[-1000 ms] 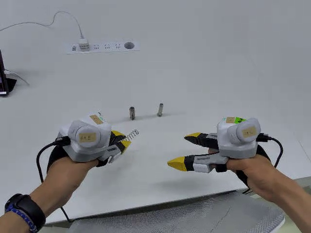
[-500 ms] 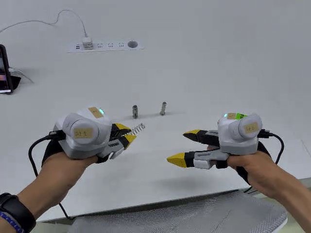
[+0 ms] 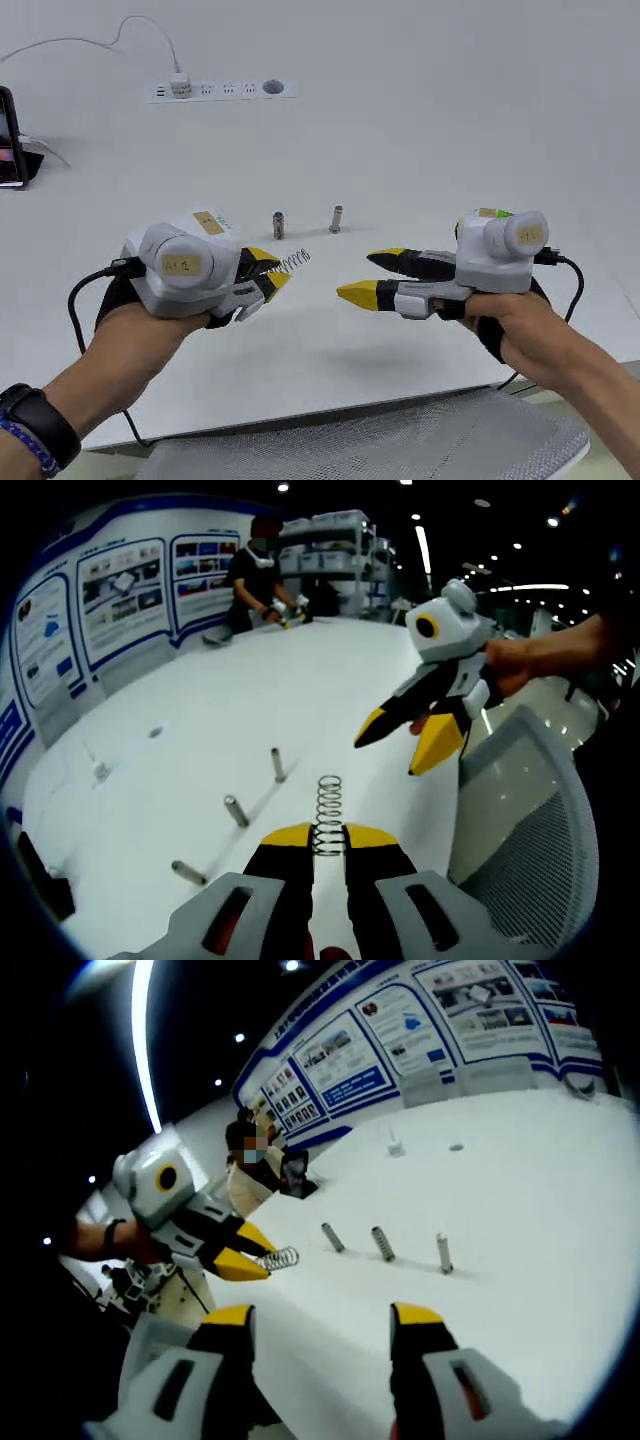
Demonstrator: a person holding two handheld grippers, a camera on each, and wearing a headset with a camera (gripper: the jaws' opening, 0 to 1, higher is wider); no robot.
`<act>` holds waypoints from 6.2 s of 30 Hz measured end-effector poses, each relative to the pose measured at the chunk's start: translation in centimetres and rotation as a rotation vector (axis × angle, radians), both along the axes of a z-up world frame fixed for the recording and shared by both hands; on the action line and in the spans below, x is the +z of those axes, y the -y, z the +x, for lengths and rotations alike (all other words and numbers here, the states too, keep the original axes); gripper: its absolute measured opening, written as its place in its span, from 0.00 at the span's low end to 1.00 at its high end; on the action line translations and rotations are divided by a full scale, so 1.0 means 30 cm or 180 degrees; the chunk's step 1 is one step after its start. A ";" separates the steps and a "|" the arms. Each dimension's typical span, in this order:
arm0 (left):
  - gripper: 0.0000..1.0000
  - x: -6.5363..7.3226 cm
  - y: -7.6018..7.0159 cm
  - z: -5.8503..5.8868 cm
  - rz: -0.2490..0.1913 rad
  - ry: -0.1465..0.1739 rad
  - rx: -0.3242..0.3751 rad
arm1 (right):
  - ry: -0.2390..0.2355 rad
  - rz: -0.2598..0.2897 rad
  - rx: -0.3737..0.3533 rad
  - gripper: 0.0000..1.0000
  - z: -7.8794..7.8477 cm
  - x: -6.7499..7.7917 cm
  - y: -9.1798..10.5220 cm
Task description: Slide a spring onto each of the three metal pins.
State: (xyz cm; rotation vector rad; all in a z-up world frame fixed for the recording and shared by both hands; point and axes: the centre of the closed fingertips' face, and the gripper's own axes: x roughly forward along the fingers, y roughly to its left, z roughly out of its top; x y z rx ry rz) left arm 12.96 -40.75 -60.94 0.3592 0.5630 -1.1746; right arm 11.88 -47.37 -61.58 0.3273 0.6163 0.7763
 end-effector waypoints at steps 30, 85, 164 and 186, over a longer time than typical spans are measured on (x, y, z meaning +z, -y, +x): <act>0.11 0.027 0.068 -0.038 -0.0023 0.0121 -0.0251 | -0.0127 0.0549 0.0268 0.24 0.010 0.094 -0.127; 0.10 0.131 0.135 -0.054 -0.0382 0.0181 -0.0638 | 0.0689 -0.1721 0.2855 0.13 -0.040 0.187 -0.170; 0.44 -0.017 -0.201 0.057 -0.0245 -0.0152 0.0511 | 0.0439 -0.2079 0.2204 0.12 0.071 0.026 0.027; 0.52 -0.017 -0.328 0.083 -0.0222 -0.0166 0.0882 | 0.0381 -0.2225 0.2134 0.12 0.166 0.004 0.065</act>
